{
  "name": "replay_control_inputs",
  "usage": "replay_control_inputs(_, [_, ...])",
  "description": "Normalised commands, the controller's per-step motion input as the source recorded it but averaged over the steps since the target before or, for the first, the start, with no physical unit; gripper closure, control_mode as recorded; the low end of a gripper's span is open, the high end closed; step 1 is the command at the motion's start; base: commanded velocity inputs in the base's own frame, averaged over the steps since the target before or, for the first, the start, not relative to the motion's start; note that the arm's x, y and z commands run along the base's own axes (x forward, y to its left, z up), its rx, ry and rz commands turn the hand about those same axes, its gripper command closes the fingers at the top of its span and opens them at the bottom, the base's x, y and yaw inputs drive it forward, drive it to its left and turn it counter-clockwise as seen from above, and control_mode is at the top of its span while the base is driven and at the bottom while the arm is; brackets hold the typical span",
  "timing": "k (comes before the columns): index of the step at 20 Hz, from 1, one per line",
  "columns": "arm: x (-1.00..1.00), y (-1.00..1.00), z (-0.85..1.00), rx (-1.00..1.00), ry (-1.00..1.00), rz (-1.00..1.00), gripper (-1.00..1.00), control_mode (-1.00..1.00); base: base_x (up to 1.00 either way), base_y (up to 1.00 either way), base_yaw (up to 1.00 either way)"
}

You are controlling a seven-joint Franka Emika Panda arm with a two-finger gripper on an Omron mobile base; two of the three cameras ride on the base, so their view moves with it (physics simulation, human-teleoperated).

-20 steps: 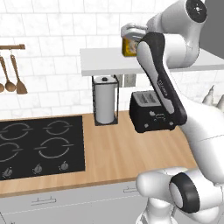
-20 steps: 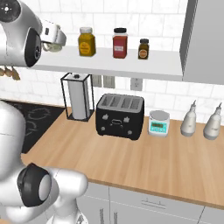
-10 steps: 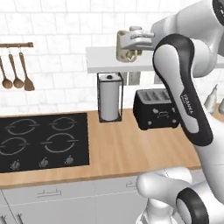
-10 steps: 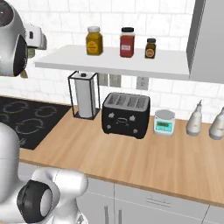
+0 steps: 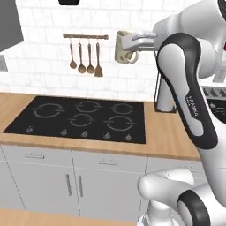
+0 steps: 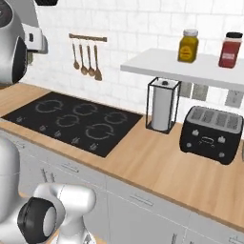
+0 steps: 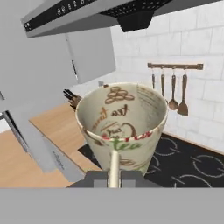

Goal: Gather all objects into one cabinet and sort the glasses and bowls to opposite sides.

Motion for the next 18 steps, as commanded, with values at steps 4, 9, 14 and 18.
replay_control_inputs(4, [0.0, 0.0, 0.0, 0.0, 0.0, 0.0, 1.0, 1.0, 0.0, 0.46, 0.45])
replay_control_inputs(9, [0.0, 0.0, 0.0, 0.0, 0.0, 0.0, 1.0, 1.0, 0.0, 0.39, 0.46])
replay_control_inputs(14, [0.0, 0.0, 0.0, 0.0, 0.0, 0.0, 1.0, 1.0, 0.0, 0.64, 0.48])
replay_control_inputs(18, [0.0, 0.0, 0.0, 0.0, 0.0, 0.0, 1.0, 1.0, 0.0, 0.72, 0.54])
